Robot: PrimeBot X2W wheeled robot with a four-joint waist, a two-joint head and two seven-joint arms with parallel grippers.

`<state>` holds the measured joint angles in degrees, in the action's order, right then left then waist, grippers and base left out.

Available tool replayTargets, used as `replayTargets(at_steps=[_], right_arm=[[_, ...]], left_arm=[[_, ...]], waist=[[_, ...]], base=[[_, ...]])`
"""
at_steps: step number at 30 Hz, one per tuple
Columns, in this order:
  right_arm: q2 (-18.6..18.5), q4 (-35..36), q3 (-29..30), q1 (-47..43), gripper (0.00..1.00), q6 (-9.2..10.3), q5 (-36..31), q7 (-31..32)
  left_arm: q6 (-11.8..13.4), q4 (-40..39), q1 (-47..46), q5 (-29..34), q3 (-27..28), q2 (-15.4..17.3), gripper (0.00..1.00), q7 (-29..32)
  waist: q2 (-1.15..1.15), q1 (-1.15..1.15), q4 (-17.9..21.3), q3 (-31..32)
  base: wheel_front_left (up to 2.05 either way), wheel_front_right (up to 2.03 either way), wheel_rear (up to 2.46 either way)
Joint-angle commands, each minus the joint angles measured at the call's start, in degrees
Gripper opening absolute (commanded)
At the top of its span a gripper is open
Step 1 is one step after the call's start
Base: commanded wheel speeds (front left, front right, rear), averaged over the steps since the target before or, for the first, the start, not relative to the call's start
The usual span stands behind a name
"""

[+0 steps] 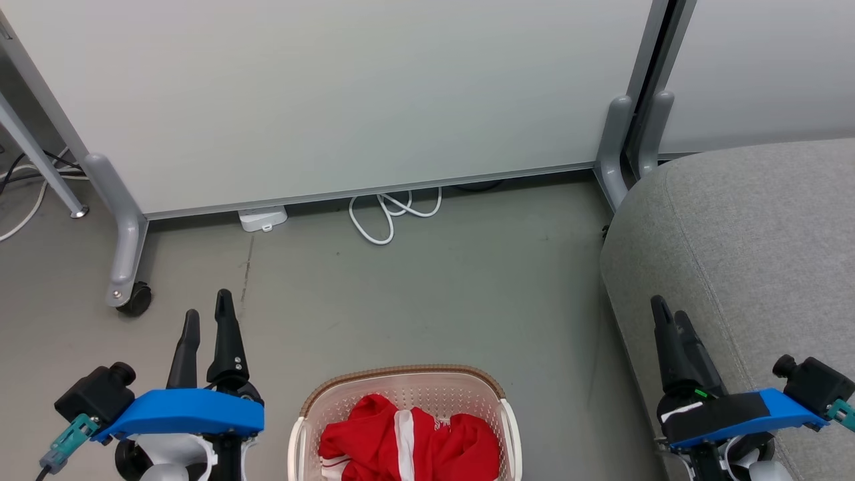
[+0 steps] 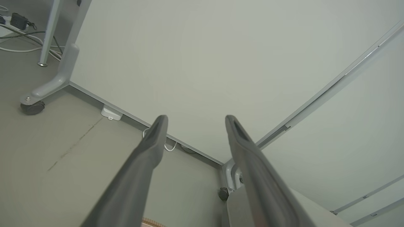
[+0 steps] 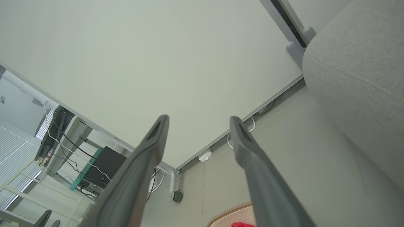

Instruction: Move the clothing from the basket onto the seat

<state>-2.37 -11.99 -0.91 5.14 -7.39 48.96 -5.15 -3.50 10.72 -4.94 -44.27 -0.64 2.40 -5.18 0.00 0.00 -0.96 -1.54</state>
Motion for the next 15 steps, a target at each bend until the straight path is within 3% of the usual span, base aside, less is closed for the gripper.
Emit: replayTargets(at_steps=[1, 15], right_arm=[[-0.4, 0.6, -0.4, 1.4, 1.00, -0.08, -1.9, -0.6], [-0.5, -0.1, -1.6, 1.1, 1.00, -0.10, -12.1, -2.9]], left_arm=[[0.3, -0.7, -1.5, 2.5, -0.4, 0.5, 1.00, -0.6], [1.2, 0.6, -1.3, 14.5, -3.3, 1.0, 1.00, -2.9]], waist=[[0.00, 0.00, 0.0, 0.0], [0.00, 0.00, -0.4, 0.2]], base=[[0.00, 0.00, 0.00], [0.00, 0.00, 0.00]])
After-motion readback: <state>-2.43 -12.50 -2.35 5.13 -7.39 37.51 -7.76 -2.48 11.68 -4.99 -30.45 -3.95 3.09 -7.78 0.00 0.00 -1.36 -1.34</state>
